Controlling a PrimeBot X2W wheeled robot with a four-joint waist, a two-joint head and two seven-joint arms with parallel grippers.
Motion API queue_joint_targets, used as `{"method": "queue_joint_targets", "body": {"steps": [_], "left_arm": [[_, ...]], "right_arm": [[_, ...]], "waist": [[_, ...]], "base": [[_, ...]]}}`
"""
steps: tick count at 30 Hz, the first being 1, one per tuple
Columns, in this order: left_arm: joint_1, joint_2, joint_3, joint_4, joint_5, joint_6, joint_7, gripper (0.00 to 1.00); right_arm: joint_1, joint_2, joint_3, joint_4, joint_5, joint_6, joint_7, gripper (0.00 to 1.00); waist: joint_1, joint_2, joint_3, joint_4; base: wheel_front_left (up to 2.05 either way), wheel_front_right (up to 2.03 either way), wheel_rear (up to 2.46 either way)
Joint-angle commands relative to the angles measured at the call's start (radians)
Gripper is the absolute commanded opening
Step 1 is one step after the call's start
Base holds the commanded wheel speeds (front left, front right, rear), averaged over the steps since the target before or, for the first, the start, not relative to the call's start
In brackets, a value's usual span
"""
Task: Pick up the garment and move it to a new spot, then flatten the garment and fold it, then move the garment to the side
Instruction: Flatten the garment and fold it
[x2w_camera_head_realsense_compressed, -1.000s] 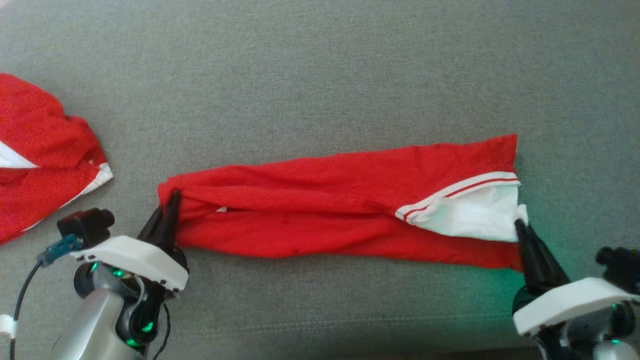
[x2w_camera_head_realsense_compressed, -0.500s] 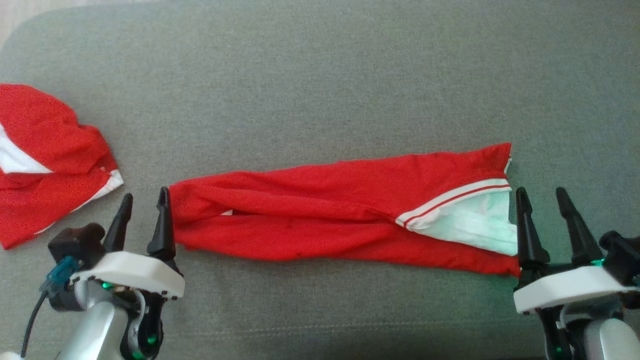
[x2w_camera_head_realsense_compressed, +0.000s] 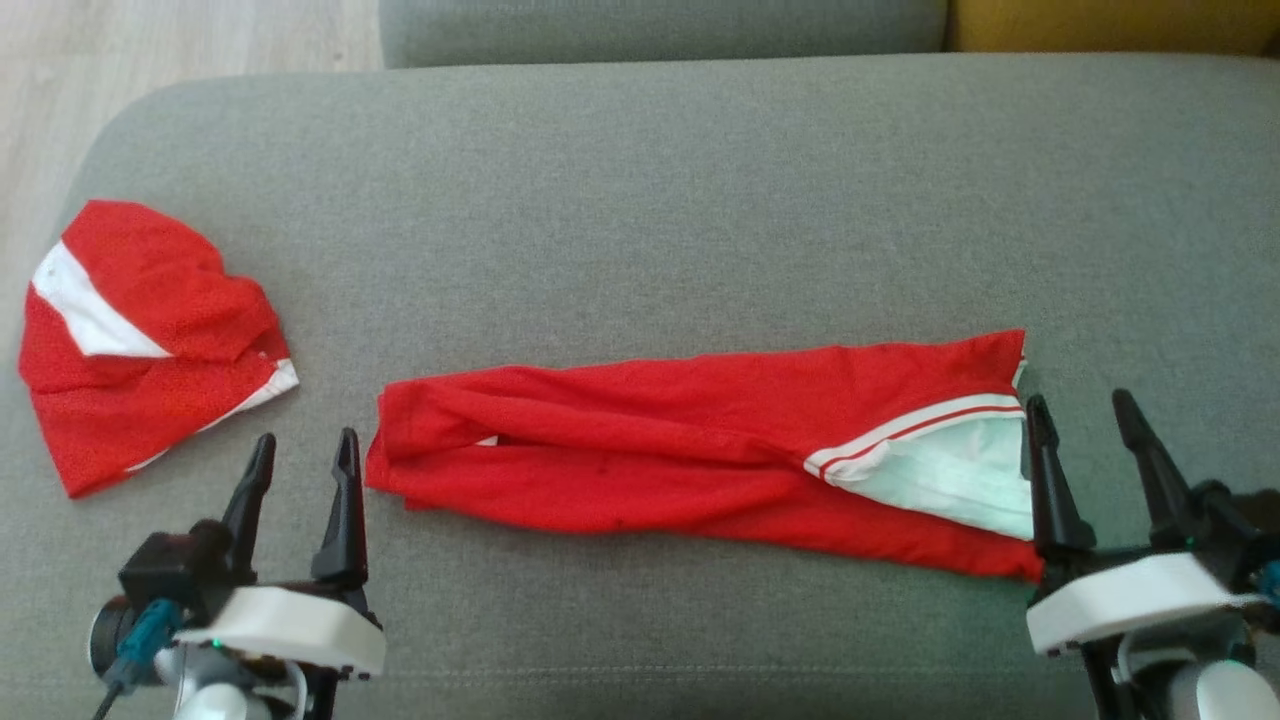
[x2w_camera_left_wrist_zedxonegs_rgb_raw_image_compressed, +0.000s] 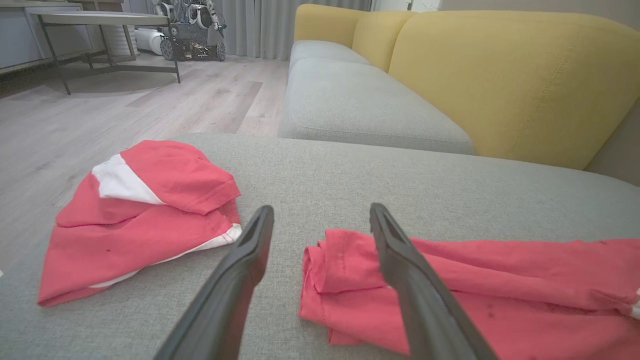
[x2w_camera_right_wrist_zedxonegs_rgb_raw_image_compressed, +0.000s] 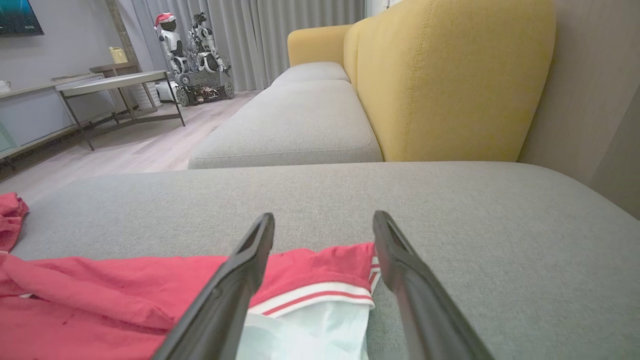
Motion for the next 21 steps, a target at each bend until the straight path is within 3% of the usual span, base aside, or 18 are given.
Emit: {"method": "queue_joint_targets", "body": {"steps": [1,16,21], "left_arm": [[-0.035,0.026,0.038,-0.037,0.010,0.007,-0.012,1.00],[-0.038,0.029,0.023,-0.043,0.016,0.019,-0.007,1.00],[-0.064,0.028,0.020,-0.050,0.017,0.015,-0.007,1.00]], "right_arm": [[-0.014,-0.007,0.023,-0.042,-0.005,-0.001,0.007,1.00],[-0.003,-0.007,0.009,-0.038,0.009,-0.001,0.027,1.00],[-0.048,-0.007,-0.005,0.038,-0.024,-0.001,0.076,1.00]], "waist": [[0.0001,-0.0001,-0.004,0.003],[0.0001,-0.0001,-0.008,0.020],[0.0001,-0.0001,0.023,0.025]], "base": [[0.00,0.00,0.00],[0.00,0.00,0.00],[0.00,0.00,0.00]]}}
